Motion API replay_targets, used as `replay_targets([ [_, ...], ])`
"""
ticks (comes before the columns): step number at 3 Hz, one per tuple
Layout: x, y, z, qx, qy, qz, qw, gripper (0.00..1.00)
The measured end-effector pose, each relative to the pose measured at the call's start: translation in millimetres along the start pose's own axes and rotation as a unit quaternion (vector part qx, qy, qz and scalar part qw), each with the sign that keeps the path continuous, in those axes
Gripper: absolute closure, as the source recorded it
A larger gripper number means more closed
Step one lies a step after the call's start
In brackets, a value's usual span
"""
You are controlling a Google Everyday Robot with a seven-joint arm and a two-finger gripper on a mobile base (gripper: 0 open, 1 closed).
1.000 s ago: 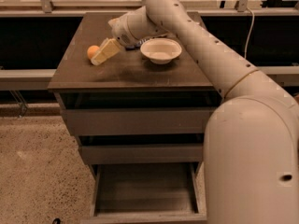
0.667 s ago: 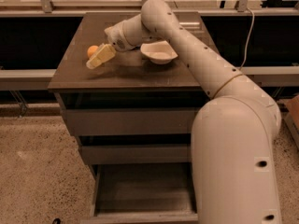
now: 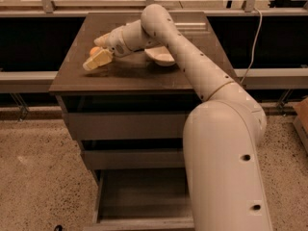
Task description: Place orange into bottom drawer
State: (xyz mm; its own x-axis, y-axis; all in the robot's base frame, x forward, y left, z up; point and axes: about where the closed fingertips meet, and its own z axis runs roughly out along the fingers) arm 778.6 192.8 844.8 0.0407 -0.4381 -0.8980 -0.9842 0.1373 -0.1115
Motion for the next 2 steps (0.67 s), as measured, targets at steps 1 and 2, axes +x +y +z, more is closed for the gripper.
replay_targets([
  [1,-4.5,2.5,5.2,-0.017,-0.007,-0.014,0.9997,0.5],
  [2,-6.9,3.2,3.8,-0.025,-0.01,-0.026,0.9993,0.73],
])
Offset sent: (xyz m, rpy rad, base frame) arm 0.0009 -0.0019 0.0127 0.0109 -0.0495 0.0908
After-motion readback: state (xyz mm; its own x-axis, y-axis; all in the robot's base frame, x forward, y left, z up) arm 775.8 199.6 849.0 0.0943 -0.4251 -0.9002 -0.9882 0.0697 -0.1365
